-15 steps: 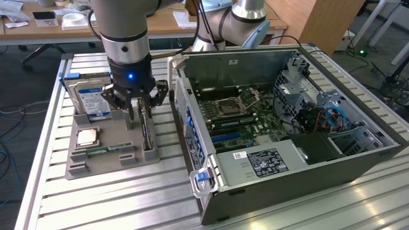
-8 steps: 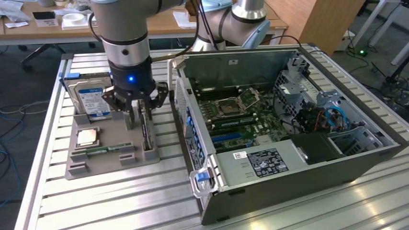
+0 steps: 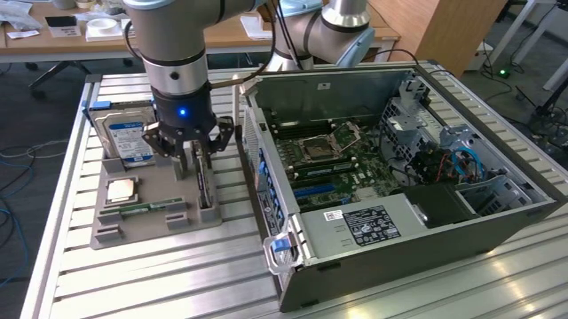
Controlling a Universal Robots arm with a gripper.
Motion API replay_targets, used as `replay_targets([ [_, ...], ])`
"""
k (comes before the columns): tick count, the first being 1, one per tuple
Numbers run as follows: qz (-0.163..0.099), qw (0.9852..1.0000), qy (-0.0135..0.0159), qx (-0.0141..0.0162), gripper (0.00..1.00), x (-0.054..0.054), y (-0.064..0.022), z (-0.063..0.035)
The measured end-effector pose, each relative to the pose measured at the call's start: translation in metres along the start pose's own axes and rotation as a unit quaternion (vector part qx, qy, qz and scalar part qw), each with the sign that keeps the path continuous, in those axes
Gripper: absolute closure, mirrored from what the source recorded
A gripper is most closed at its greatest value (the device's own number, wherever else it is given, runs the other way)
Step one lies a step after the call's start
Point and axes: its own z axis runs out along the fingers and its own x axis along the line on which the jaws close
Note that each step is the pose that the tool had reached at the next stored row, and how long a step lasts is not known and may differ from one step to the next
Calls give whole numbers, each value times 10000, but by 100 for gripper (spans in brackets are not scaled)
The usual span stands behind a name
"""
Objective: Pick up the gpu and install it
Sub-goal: 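Pick up the gpu and move the gpu toward the slot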
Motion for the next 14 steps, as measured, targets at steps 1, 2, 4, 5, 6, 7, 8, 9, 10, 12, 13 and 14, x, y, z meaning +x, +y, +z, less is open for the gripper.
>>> replay_targets([
  [1, -7, 10000, -8, -1, 53, 1, 1, 9],
  [2, -16, 10000, -17, -1, 53, 1, 1, 18],
  [4, -27, 10000, -23, -2, 53, 1, 1, 27],
  [5, -32, 10000, -25, -2, 53, 1, 1, 31],
  [6, -38, 10000, -28, -3, 53, 1, 1, 38],
  [7, -46, 10000, -30, -3, 53, 2, 1, 43],
  [8, -54, 10000, -34, -4, 53, 1, 1, 51],
  [9, -60, 10000, -38, -4, 53, 2, 0, 61],
  [10, -65, 10000, -41, -4, 53, 2, 0, 73],
  [12, -77, 10000, -48, -4, 53, 3, -1, 101],
  [13, -84, 10000, -51, -5, 53, 3, -2, 118],
  [14, -91, 9999, -54, -5, 53, 4, -2, 131],
])
